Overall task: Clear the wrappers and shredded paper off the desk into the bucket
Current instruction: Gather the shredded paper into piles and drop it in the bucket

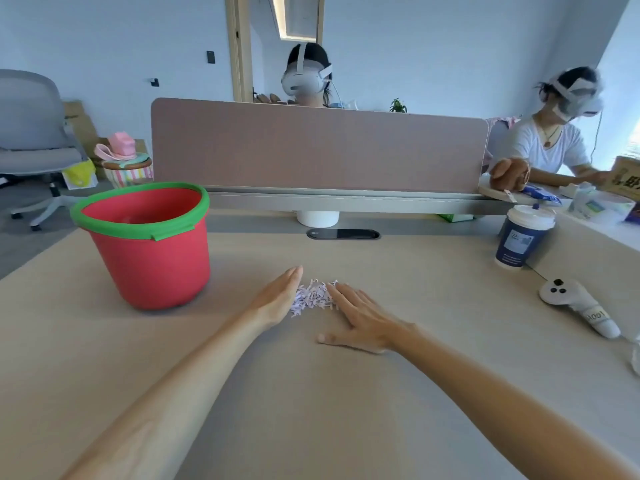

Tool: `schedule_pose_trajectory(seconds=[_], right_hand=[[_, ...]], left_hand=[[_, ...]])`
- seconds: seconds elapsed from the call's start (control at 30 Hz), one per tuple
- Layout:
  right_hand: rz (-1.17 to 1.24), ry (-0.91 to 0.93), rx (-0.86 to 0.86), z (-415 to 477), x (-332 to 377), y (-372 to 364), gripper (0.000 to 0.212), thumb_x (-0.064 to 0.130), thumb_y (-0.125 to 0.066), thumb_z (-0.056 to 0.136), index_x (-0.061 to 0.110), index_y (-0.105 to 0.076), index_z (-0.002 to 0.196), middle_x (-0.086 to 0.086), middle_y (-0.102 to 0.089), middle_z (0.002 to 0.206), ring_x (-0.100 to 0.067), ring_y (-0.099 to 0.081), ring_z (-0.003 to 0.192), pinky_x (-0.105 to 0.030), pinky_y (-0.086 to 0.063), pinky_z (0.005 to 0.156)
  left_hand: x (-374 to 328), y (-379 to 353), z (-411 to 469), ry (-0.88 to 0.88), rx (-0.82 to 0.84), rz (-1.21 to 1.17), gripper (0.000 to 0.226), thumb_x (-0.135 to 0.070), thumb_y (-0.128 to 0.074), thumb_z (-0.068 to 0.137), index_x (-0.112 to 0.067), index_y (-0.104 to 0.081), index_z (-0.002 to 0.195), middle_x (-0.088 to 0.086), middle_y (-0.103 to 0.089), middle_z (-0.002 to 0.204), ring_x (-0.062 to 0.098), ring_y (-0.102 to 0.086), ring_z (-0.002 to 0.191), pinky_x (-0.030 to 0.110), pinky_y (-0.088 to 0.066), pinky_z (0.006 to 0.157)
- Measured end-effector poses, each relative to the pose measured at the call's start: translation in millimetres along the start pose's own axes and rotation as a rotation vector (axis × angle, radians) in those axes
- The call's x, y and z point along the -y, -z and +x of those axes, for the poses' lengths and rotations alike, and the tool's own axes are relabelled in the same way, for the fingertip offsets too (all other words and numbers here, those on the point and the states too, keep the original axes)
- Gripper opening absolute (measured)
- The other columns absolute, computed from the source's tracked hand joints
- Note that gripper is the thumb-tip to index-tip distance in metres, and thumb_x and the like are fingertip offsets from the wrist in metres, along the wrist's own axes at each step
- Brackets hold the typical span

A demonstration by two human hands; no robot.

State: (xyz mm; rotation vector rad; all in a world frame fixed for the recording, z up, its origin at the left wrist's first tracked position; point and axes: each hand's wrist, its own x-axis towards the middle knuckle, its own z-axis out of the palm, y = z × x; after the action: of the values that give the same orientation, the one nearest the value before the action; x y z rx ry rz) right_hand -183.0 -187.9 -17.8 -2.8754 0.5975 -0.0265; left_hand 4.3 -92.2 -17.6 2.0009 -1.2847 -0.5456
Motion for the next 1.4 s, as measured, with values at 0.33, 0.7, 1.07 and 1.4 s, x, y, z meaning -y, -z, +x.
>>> schedule_pose_trajectory(seconds=[0.33,0.7,1.07,1.4], right_hand=[[0.253,-0.147,-0.081,78,-5,0,0.091,0.080,-0.029,0.076,0.029,-0.010,0.150,-0.003,-0.023,0.157,-0.023,-0.020,0.145,-0.042,-0.016,0.117],[0.748,-0.052,-0.093,55,15,-7,0.059,0.067,-0.026,0.090,0.042,-0.028,0.143,0.006,-0.039,0.151,-0.013,-0.035,0.139,-0.037,-0.025,0.116],[0.751,-0.433,-0.361,-5,-40,10,0.045,0.049,-0.031,0.097,0.018,-0.057,0.115,-0.006,-0.065,0.118,-0.024,-0.057,0.113,-0.038,-0.041,0.097],[0.565,-0.336,-0.289,8,-27,4,0.040,0.036,-0.049,0.093,0.021,-0.051,0.130,-0.002,-0.060,0.127,-0.020,-0.054,0.119,-0.028,-0.039,0.097]], left_hand=[[53,41,-43,0.052,-0.079,0.232,0.053,-0.042,-0.022,0.101,-0.019,-0.029,0.148,-0.005,-0.028,0.156,0.008,-0.023,0.145,0.021,-0.012,0.115],[37,25,-14,0.055,-0.069,0.215,0.053,-0.043,-0.021,0.101,-0.020,-0.029,0.147,-0.002,-0.026,0.158,0.012,-0.021,0.146,0.026,-0.012,0.117],[-11,-45,21,-0.184,0.009,0.507,0.073,-0.069,-0.038,0.083,-0.018,-0.041,0.135,0.003,-0.044,0.141,0.026,-0.036,0.132,0.037,-0.028,0.109],[-6,-38,23,-0.246,-0.205,0.332,0.020,-0.023,-0.037,0.099,-0.006,-0.047,0.092,0.013,-0.050,0.101,0.033,-0.048,0.097,0.044,-0.042,0.084]])
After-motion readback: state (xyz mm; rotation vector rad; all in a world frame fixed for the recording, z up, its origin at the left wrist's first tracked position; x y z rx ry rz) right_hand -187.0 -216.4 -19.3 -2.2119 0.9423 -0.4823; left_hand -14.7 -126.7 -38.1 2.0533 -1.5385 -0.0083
